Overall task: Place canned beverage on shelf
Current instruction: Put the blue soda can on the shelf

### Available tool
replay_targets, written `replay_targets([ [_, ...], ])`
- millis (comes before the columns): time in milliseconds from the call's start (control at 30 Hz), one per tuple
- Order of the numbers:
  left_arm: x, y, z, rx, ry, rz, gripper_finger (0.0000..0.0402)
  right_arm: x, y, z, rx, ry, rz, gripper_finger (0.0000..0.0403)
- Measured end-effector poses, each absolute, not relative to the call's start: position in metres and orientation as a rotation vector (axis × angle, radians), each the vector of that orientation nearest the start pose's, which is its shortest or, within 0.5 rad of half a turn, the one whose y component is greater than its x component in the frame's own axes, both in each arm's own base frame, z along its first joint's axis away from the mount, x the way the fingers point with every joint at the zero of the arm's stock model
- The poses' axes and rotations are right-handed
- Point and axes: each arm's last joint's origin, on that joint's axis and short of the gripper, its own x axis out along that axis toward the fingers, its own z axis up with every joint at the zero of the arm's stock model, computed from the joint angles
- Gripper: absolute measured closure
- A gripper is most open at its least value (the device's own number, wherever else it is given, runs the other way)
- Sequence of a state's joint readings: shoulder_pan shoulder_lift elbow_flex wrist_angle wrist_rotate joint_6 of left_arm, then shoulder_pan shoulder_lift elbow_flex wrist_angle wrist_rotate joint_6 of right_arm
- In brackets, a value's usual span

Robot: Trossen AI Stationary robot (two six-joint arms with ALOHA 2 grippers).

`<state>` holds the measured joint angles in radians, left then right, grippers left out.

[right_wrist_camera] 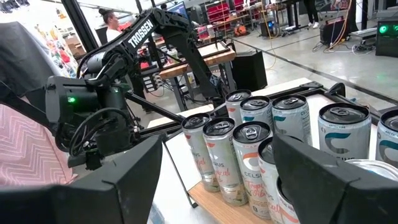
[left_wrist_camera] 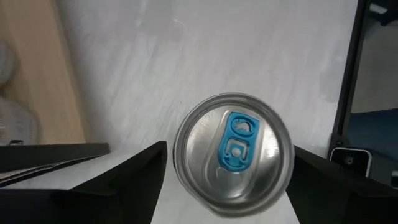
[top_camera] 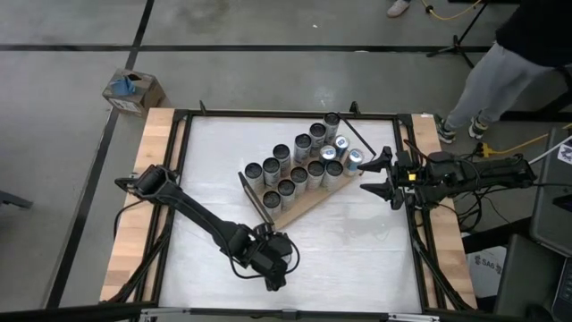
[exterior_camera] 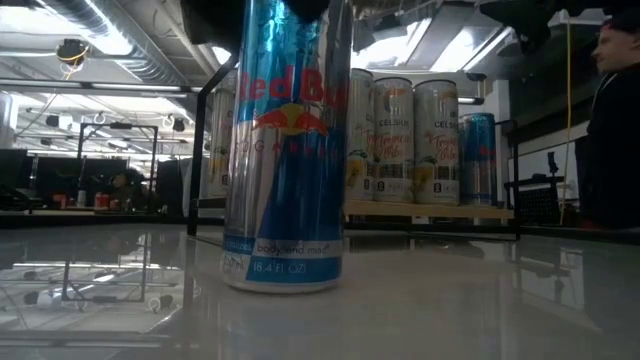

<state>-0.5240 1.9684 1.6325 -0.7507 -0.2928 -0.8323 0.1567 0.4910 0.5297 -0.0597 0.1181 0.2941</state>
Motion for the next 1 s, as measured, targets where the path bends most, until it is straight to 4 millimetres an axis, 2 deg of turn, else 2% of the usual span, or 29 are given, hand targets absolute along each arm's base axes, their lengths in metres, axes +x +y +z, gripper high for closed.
replay_targets([
  [300, 0.360, -0.196, 0.261, -0.339, 0.921, 0.219, 0.0112, 0.136, 0.018, 0.290, 0.285, 0.074, 0.029, 0.0109],
  [600, 0.346, -0.188, 0.295, -0.373, 0.834, 0.206, 0.0112, 0.149, 0.020, 0.281, 0.275, 0.143, 0.018, 0.0109],
  [833, 0.328, -0.182, 0.327, -0.316, 0.744, 0.179, 0.0112, 0.152, 0.021, 0.278, 0.271, 0.170, 0.013, 0.0109],
  [1000, 0.307, -0.175, 0.351, -0.261, 0.681, 0.210, 0.0112, 0.152, 0.021, 0.278, 0.271, 0.169, 0.013, 0.0109],
])
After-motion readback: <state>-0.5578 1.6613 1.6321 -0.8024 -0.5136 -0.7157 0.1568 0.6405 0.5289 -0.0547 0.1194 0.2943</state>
